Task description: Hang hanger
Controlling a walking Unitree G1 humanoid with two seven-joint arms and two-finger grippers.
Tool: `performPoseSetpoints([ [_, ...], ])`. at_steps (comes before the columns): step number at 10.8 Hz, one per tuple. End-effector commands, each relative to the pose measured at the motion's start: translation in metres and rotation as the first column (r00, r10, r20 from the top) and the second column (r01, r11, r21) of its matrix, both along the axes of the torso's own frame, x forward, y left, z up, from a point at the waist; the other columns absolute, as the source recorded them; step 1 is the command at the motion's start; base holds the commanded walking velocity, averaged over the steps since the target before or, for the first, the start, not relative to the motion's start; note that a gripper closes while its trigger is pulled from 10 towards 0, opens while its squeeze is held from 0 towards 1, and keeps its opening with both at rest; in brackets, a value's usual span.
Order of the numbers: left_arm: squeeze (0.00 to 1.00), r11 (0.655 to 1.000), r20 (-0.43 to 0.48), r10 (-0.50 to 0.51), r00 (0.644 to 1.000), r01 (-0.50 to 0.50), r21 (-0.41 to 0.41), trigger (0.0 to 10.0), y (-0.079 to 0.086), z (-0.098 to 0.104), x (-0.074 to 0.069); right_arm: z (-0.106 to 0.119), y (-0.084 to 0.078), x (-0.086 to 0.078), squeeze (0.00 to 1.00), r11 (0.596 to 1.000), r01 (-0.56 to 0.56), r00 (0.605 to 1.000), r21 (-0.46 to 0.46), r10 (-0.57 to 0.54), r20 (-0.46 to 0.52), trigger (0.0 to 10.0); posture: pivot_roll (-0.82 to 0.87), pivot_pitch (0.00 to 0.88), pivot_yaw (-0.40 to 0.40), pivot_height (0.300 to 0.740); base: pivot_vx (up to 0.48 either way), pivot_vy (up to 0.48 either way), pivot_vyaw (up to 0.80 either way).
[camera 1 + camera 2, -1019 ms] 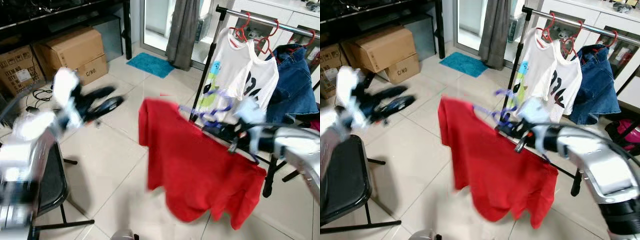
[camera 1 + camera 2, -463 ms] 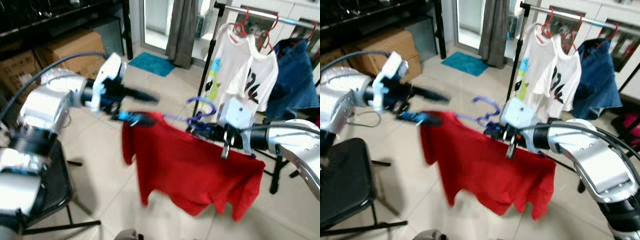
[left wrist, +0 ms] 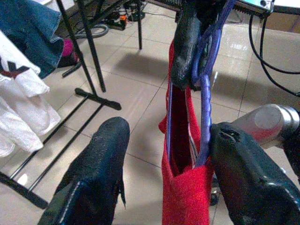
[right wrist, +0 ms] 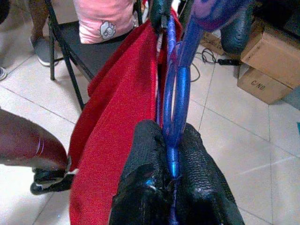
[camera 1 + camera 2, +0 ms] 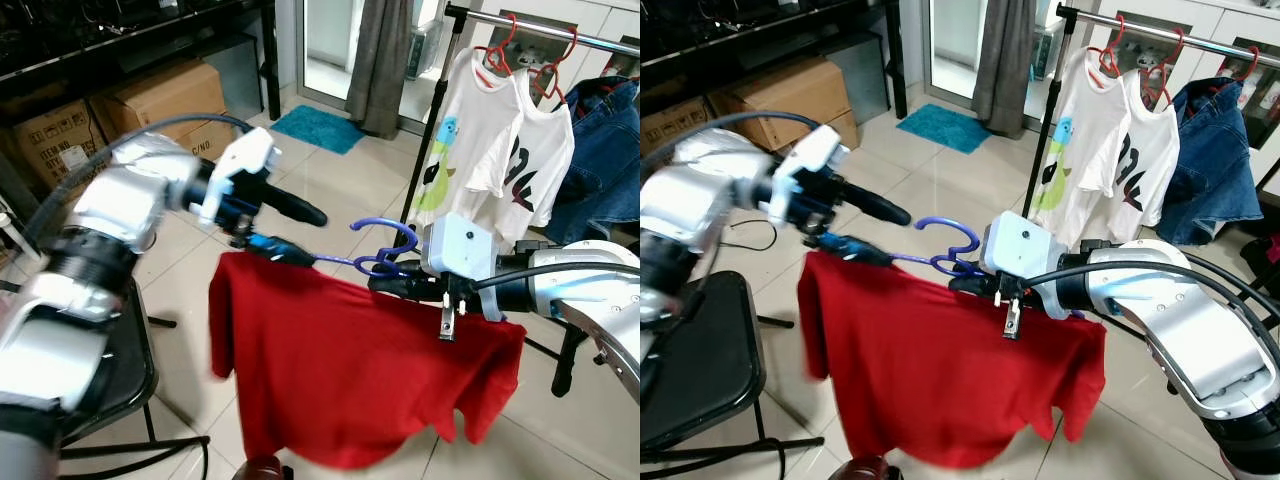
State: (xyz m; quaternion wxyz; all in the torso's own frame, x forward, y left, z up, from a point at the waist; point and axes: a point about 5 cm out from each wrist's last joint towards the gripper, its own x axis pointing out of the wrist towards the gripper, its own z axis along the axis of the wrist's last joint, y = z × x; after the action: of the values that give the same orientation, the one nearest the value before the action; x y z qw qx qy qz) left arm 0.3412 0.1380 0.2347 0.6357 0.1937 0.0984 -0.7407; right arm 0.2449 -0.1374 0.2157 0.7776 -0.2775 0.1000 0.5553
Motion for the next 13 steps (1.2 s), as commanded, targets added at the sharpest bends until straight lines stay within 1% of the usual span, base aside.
performPoseSetpoints([
  [1,0.00,1.000,0.037,-0.021,0.999,0.021,0.017,0.0,-0.005,0.007,0.002,0.008,0.006,-0.003,0.00,0.999,-0.039,0.999,-0.005,0.039,0.031,10.0,0.02,0.017,0.038,0.740,0.000,0.000,0.00],
  [2,0.00,0.998,0.042,-0.048,0.998,0.047,0.031,0.0,-0.013,-0.001,0.003,0.007,0.009,-0.003,0.00,0.998,-0.052,0.998,-0.022,0.052,0.028,10.0,0.01,0.019,0.036,0.740,0.000,0.000,0.00],
  [3,0.00,0.996,0.054,-0.072,0.996,0.070,0.050,0.0,-0.018,-0.007,0.002,0.006,0.010,-0.003,0.00,0.998,-0.052,0.998,-0.031,0.053,0.023,10.0,0.01,0.020,0.034,0.740,0.000,0.000,0.00],
  [5,0.00,0.992,0.069,-0.110,0.992,0.104,0.077,0.0,-0.021,-0.014,-0.001,0.006,0.011,-0.002,0.00,0.998,-0.051,0.998,-0.031,0.051,0.020,10.0,0.01,0.020,0.031,0.740,0.000,0.000,0.00],
  [8,0.00,0.980,0.114,-0.174,0.978,0.159,0.123,0.0,-0.028,-0.019,-0.006,0.006,0.010,0.002,0.00,0.998,-0.044,0.999,-0.036,0.045,0.010,10.0,0.01,0.014,0.024,0.740,0.000,0.000,0.00],
  [9,0.00,0.971,0.138,-0.202,0.970,0.180,0.161,0.0,-0.028,-0.021,-0.008,0.006,0.008,0.004,0.00,0.999,-0.027,1.000,-0.035,0.027,0.001,10.0,0.01,0.010,0.021,0.740,0.000,0.000,0.00],
  [10,0.00,0.964,0.144,-0.219,0.965,0.191,0.184,0.0,-0.028,-0.024,-0.010,0.005,0.007,0.007,0.00,0.999,-0.005,1.000,-0.038,0.005,-0.002,10.0,0.01,0.007,0.018,0.740,0.000,0.000,0.00],
  [13,0.00,0.971,0.166,-0.196,0.966,0.168,0.169,0.0,-0.029,-0.024,-0.008,0.006,0.007,0.010,0.00,0.999,-0.001,1.000,-0.042,0.001,-0.001,10.0,0.01,0.001,0.012,0.740,0.000,0.000,0.00],
])
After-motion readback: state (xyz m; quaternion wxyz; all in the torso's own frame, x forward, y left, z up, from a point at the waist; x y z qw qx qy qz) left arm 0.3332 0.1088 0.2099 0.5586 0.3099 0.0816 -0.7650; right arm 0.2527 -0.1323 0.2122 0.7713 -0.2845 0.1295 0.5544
